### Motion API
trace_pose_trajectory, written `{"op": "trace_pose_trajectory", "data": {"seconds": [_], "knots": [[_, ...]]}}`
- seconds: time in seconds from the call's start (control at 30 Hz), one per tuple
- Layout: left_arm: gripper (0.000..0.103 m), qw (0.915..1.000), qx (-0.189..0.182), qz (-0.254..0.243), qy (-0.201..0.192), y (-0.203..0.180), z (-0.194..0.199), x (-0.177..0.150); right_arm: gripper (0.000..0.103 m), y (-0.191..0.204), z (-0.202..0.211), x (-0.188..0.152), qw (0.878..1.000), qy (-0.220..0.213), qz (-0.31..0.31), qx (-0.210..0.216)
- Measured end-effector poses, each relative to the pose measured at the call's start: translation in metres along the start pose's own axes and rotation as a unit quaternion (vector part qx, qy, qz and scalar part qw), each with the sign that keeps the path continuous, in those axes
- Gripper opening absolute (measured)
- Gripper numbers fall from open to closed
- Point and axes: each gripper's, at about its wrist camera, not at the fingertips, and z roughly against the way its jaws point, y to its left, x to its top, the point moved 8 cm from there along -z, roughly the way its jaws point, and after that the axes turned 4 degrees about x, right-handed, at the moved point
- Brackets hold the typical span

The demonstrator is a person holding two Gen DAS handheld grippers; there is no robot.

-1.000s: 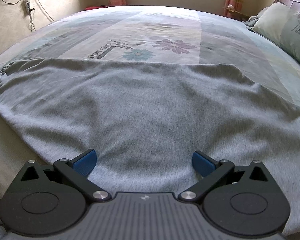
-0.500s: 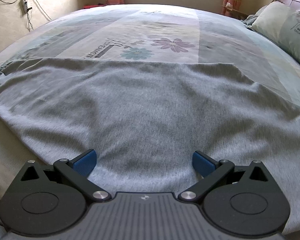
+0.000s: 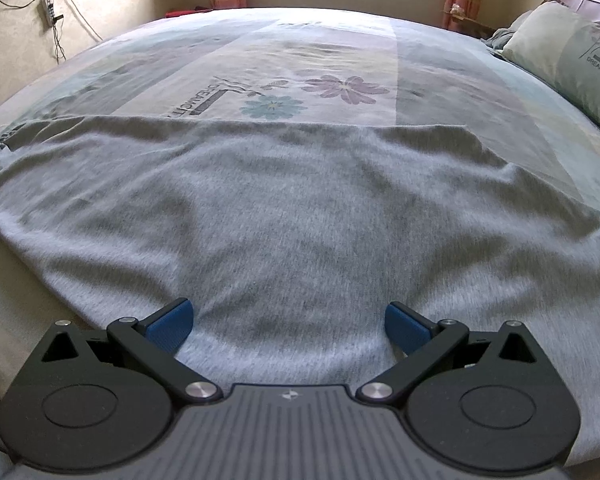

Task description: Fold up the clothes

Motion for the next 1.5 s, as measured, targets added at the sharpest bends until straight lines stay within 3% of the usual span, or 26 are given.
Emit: {"op": "trace_pose_trajectory", "data": {"seconds": [0.23, 0.4, 0.67, 0.73, 0.8, 0.83, 0.93, 1.03, 1.1, 1.13, 1.2, 1.37, 1.5], "knots": [[0.102, 0.9973, 0.012, -0.068, 0.024, -0.009, -0.008, -0.016, 0.103, 0.0, 0.0, -0.001, 1.0, -0.002, 0.001, 0.0], [0.102, 0.9975, 0.025, -0.063, -0.02, -0.009, -0.019, 0.005, 0.103, 0.0, 0.0, -0.001, 1.0, -0.003, 0.001, 0.001], [0.095, 0.9888, 0.032, -0.145, -0.014, -0.018, -0.026, -0.016, 0.103, 0.0, 0.002, -0.003, 1.0, -0.01, 0.001, 0.002], [0.094, 0.9899, 0.03, -0.137, -0.022, -0.018, -0.027, -0.008, 0.103, 0.0, 0.002, -0.003, 1.0, -0.012, 0.001, 0.001], [0.074, 0.9893, 0.043, -0.132, -0.045, -0.019, -0.031, 0.003, 0.103, 0.0, 0.003, -0.003, 1.0, -0.011, 0.001, 0.001], [0.07, 0.9887, 0.05, -0.13, -0.055, -0.015, -0.031, 0.008, 0.103, -0.001, 0.003, -0.003, 1.0, -0.01, 0.0, 0.001], [0.067, 0.9861, 0.053, -0.144, -0.065, -0.014, -0.03, 0.006, 0.103, -0.001, 0.004, -0.003, 1.0, -0.008, 0.0, 0.004], [0.055, 0.9799, 0.065, -0.181, -0.052, -0.017, -0.028, -0.001, 0.103, -0.002, 0.004, -0.004, 1.0, -0.01, 0.0, 0.006], [0.025, 0.9795, 0.081, -0.177, -0.053, -0.011, -0.026, 0.001, 0.103, -0.001, 0.004, -0.004, 1.0, -0.011, -0.001, 0.002], [0.02, 0.9799, 0.088, -0.171, -0.053, -0.008, -0.024, 0.003, 0.103, 0.0, 0.003, -0.004, 1.0, -0.009, 0.0, 0.001], [0.017, 0.9794, 0.093, -0.173, -0.049, -0.001, -0.018, 0.006, 0.103, 0.0, 0.003, -0.002, 1.0, -0.004, 0.001, 0.002], [0.017, 0.9614, 0.117, -0.245, -0.042, -0.021, -0.015, 0.003, 0.103, 0.0, 0.005, 0.007, 0.999, 0.038, -0.006, 0.022], [0.017, 0.9409, 0.105, -0.318, -0.049, -0.052, -0.002, -0.005, 0.103, 0.018, 0.014, 0.034, 0.994, 0.026, -0.055, 0.096]]}}
